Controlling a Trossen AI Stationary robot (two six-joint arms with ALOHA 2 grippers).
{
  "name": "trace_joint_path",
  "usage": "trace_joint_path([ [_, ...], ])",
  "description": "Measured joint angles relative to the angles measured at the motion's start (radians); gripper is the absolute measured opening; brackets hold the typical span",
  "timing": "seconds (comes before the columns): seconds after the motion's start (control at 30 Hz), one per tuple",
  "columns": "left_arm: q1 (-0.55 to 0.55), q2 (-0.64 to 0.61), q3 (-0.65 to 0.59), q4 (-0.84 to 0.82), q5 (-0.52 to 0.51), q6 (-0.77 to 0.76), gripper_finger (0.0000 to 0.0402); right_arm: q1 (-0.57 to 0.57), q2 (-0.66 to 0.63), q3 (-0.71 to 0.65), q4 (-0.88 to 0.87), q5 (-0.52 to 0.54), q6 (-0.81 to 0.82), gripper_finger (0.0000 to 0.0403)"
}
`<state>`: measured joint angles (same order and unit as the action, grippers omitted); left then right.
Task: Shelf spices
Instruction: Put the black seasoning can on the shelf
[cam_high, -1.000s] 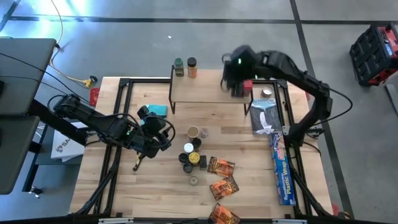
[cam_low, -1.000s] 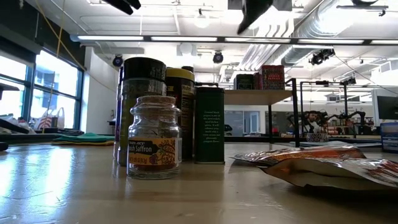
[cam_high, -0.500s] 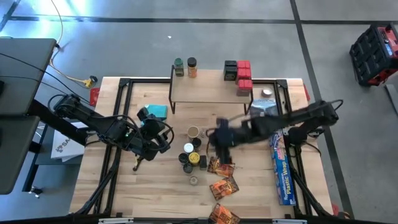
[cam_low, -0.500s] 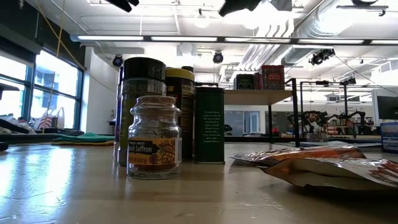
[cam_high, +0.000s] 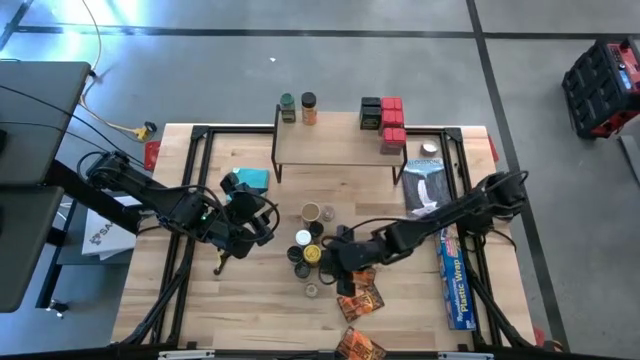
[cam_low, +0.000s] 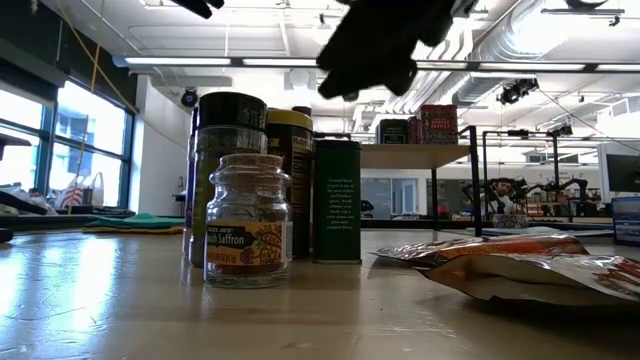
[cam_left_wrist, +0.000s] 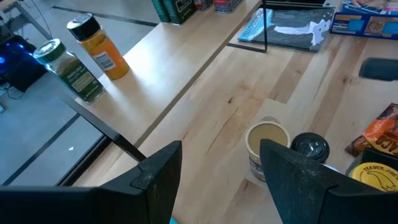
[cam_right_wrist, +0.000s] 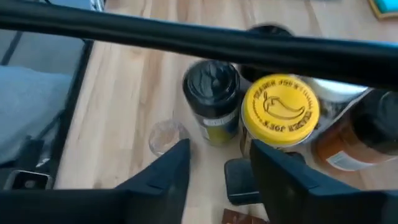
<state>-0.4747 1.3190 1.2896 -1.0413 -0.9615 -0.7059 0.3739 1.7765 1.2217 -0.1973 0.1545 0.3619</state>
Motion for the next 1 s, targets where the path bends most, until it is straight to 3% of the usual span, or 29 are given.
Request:
trace_joint_path([
  [0.33,0.000,0.000,0.000,0.000,0.008,0.001,0.0210,-0.042,0.058,0.000,-0.014,-0.042,-0.026,0.0007],
  [0.67,0.000,0.000,0.000,0.000,0.011,-0.016,0.0210,-0.069,0.052,0.002,-0.094,-0.081,-0.094,0.0006],
  [1.0,0.000,0.000,0.000,-0.002,0.025,-0.016,0.0210,-0.087,-0.034,0.000,-0.320,-0.048,-0.346,0.0000],
])
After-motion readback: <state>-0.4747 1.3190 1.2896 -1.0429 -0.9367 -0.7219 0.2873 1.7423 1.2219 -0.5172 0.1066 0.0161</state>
